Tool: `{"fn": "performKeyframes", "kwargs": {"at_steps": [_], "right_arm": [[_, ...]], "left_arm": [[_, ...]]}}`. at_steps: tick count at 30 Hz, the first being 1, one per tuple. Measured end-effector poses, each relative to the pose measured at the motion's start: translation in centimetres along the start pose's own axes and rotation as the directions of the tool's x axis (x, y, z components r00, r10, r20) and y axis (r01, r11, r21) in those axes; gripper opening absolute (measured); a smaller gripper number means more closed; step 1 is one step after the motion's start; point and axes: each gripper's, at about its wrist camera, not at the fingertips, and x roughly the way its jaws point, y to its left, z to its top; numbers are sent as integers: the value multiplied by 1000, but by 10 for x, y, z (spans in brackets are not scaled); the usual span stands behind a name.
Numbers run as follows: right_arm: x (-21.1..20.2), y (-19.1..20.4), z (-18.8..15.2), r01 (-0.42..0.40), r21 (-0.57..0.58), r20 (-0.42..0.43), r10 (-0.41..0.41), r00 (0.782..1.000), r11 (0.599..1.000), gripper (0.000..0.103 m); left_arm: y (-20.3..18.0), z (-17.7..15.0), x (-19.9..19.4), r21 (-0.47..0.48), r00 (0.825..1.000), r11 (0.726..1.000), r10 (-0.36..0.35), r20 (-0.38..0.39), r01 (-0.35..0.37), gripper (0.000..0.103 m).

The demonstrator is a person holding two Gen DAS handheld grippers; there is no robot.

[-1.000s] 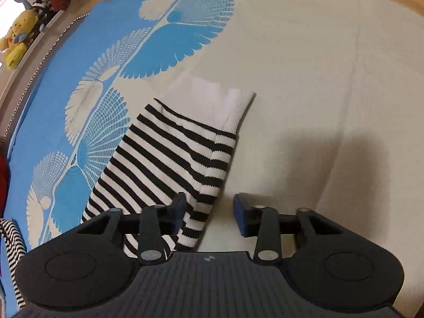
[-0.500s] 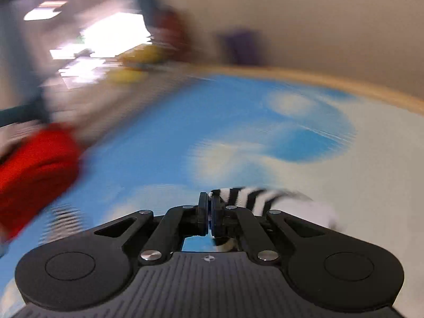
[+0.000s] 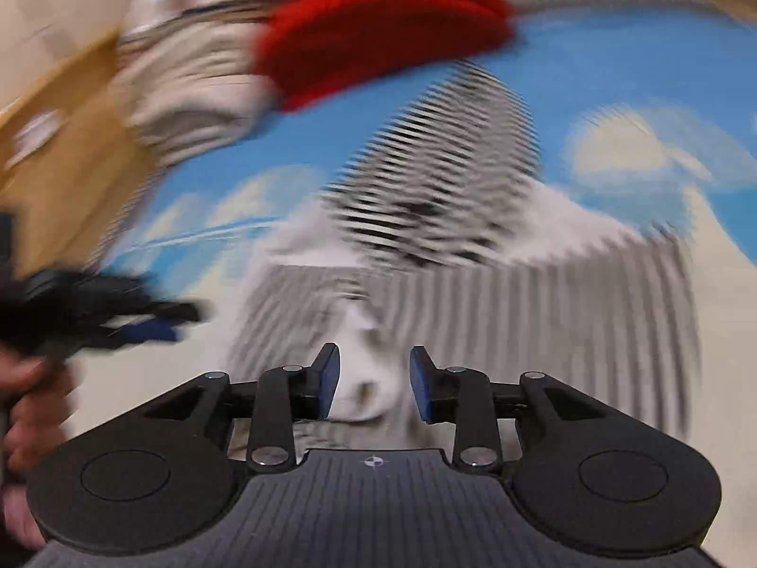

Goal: Fold small clothes

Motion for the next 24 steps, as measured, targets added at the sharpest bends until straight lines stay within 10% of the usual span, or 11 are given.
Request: {"fn": "performKeyframes", "kwargs": {"at_steps": [4, 10, 16, 20, 24], "right_arm": [[0, -45, 0, 191, 156, -57, -184, 981, 969, 37], [-5, -65, 1, 214, 254, -85, -199, 976, 943, 37], [1, -66, 13, 215, 256, -87, -199, 976, 942, 39], [6, -66, 16, 218, 259, -90, -201, 975, 941, 40], [9, -62, 13, 212, 264, -103, -191, 976, 941, 41]], "left_arm": [[-28, -13, 14, 78, 997, 994, -70, -38, 73, 50], [-82, -44, 42, 233, 984, 959, -136, -117, 160, 57], [-113, -79, 73, 430, 991, 901, 3, -131, 54, 69], [-105, -77, 63, 452, 997, 891, 65, -32, -43, 14], [-70, -52, 19, 225, 991, 966, 116, 63, -127, 9]]}}
